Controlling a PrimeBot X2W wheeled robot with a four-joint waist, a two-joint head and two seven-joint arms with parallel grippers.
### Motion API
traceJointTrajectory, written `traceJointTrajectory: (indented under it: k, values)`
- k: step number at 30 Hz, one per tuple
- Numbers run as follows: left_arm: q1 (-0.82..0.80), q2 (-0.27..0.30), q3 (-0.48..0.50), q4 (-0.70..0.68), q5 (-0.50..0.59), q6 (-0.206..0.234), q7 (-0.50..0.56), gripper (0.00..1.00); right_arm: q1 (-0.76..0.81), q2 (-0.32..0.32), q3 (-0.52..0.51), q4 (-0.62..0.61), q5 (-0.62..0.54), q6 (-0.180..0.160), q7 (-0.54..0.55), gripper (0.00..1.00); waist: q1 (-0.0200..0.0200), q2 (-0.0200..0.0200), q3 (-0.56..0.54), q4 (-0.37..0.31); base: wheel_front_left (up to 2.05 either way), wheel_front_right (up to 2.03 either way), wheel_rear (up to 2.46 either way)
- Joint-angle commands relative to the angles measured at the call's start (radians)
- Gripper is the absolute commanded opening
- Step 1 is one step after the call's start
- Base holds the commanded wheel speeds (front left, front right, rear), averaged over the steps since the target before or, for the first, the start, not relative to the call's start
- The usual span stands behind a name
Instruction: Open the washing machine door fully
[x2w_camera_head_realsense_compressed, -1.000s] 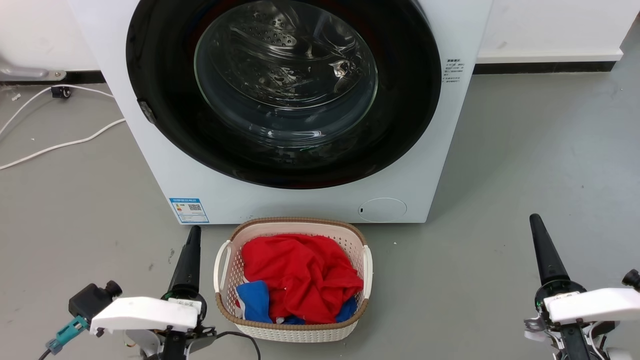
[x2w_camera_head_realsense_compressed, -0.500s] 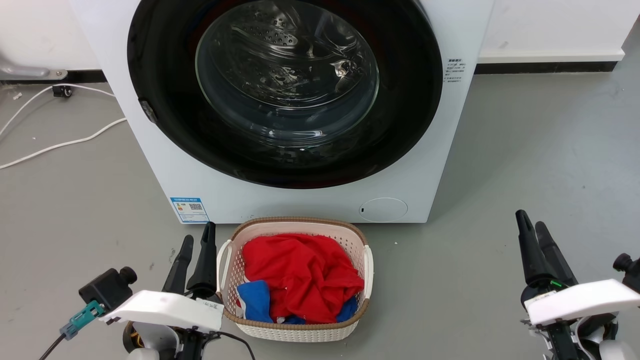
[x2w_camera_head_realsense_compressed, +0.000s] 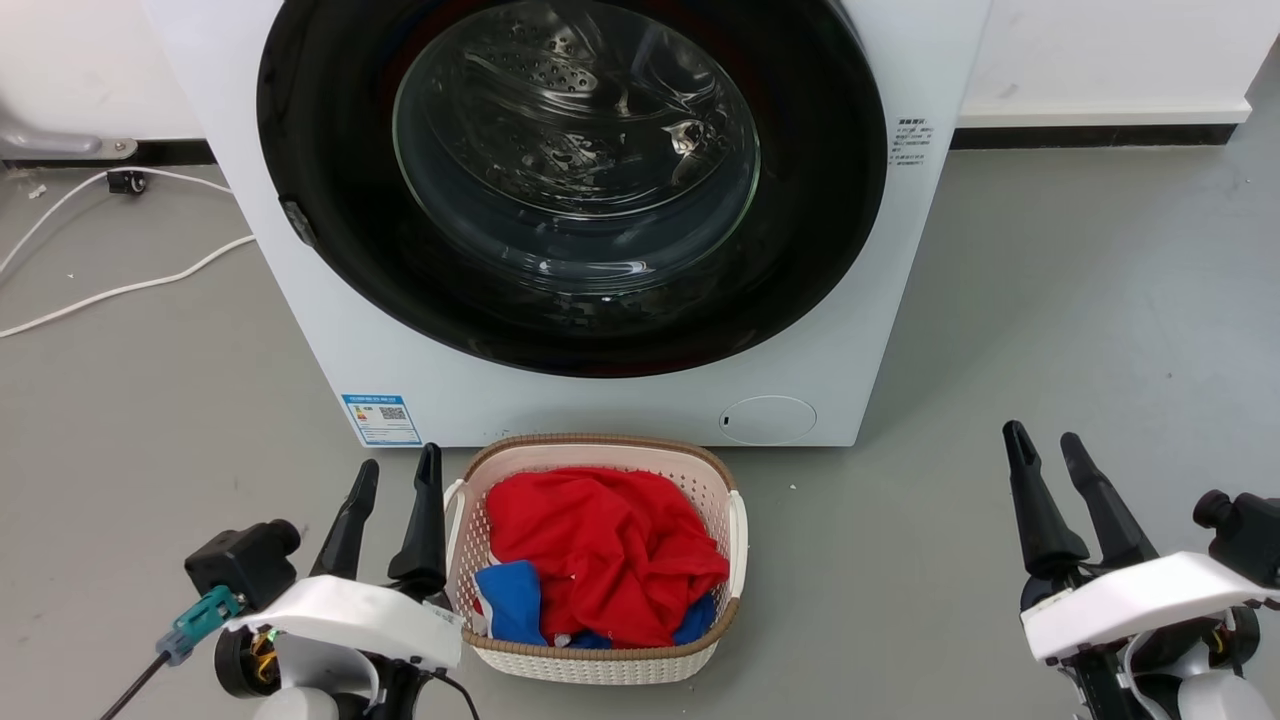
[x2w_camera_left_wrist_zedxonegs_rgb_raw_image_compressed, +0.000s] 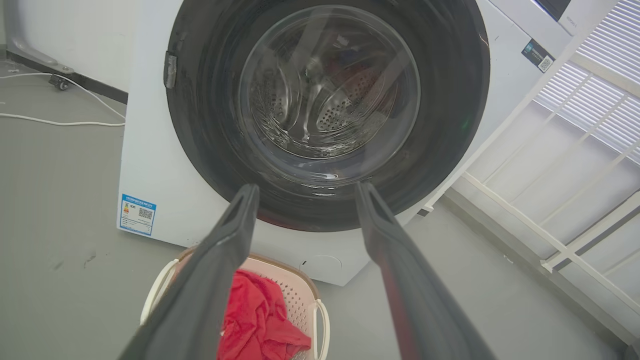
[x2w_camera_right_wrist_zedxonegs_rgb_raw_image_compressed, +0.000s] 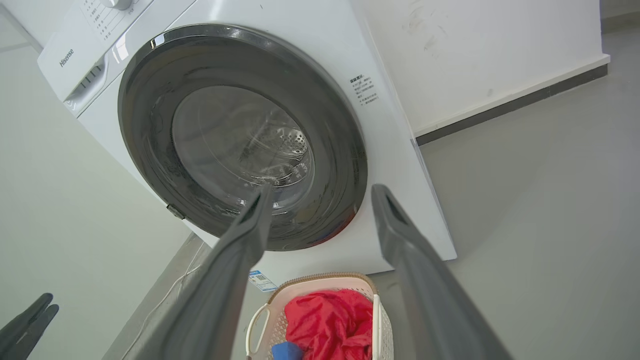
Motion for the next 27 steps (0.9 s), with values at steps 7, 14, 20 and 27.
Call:
traceJointTrajectory:
  k: [7, 14, 20, 27]
  values:
    - [-0.027, 0.022, -0.024, -0.007, 0.106, 0.024, -0.028, 1.00, 0.006, -0.005, 0.000, -0.026, -0.115, 0.000, -0.004, 1.00, -0.0001, 0.0000, -0.002, 0.002, 0.00, 0.00, 0.00]
    - [-0.028, 0.035, -0.044, 0.000, 0.180, 0.042, -0.046, 1.00, 0.012, -0.003, 0.000, -0.035, -0.198, 0.000, -0.009, 1.00, -0.0001, 0.0000, -0.004, 0.004, 0.00, 0.00, 0.00]
    - [-0.031, 0.043, -0.061, 0.004, 0.235, 0.053, -0.060, 1.00, 0.017, -0.001, -0.001, -0.042, -0.264, 0.000, -0.012, 1.00, -0.0001, 0.0000, -0.006, 0.006, 0.00, 0.00, 0.00]
    - [-0.035, 0.048, -0.075, 0.009, 0.290, 0.059, -0.076, 1.00, 0.023, 0.005, -0.003, -0.048, -0.326, 0.000, -0.015, 1.00, -0.0001, 0.0000, -0.007, 0.007, 0.00, 0.00, 0.00]
